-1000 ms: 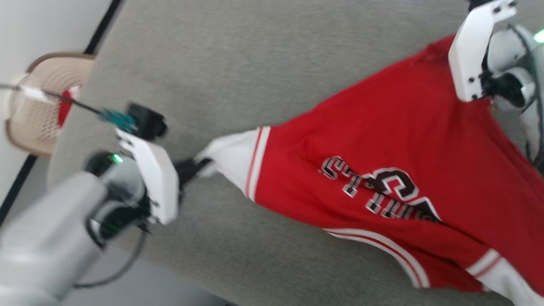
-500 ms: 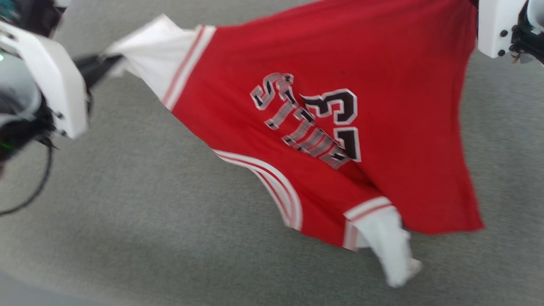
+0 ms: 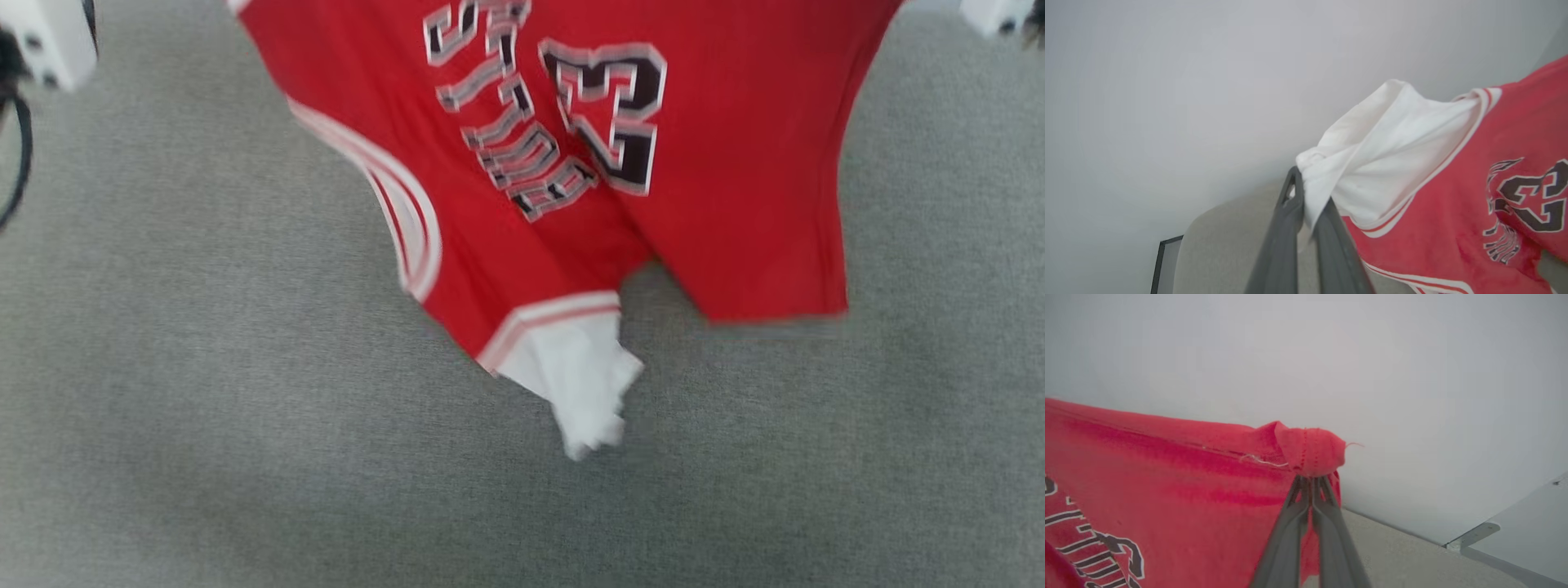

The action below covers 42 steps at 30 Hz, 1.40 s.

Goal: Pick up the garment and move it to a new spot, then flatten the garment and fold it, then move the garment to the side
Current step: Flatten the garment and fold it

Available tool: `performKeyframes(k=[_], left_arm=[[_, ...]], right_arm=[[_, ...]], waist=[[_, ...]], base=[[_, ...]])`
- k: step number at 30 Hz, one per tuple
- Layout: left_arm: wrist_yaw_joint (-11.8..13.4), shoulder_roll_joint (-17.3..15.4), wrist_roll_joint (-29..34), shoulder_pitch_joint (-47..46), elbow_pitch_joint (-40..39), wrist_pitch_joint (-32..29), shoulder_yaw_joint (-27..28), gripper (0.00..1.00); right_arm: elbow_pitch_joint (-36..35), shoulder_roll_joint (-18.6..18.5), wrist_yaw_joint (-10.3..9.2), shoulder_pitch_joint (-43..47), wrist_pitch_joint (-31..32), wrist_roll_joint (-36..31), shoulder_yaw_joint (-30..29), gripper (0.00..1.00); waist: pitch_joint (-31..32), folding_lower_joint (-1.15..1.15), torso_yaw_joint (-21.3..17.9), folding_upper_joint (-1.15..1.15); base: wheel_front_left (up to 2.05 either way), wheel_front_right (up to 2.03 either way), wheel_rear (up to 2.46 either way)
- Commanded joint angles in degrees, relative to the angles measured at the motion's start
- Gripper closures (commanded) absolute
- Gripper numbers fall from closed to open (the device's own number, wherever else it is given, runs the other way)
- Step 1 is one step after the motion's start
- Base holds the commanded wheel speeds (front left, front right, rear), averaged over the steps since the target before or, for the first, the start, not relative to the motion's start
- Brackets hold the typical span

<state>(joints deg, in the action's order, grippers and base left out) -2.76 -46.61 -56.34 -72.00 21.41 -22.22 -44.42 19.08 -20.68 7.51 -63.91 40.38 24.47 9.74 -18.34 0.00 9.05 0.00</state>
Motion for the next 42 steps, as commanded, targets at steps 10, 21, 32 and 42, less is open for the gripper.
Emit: performKeyframes(k=[10,21,32,42], left_arm=[[1.1,7.7,13.8,-17.7,14.6,22.1,1.5,1.00],[-3.5,10.2,18.2,-15.2,19.6,37.2,0.0,1.00],[-4.6,6.6,7.8,3.9,14.6,31.0,-8.4,1.00],[-4.5,-1.1,-3.7,19.9,1.1,21.6,-12.6,1.00]], right_arm=[[11.9,7.9,-0.04,-12.2,-24.1,-18.8,-6.9,1.00],[22.7,8.5,-0.04,-12.5,-41.0,-24.9,-7.0,1.00],[22.9,6.9,-0.04,5.1,-34.0,-12.6,-2.4,1.00],[11.6,6.1,-0.04,23.7,-24.0,-5.2,-0.8,1.00]], waist=[[-4.4,0.00,-2.2,0.00],[-3.7,0.00,-1.3,0.00],[-0.9,0.00,-0.9,0.00],[1.5,0.00,-1.2,0.00]], base=[[0.00,0.00,0.00],[0.00,0.00,0.00],[0.00,0.00,0.00],[0.00,0.00,0.00]])
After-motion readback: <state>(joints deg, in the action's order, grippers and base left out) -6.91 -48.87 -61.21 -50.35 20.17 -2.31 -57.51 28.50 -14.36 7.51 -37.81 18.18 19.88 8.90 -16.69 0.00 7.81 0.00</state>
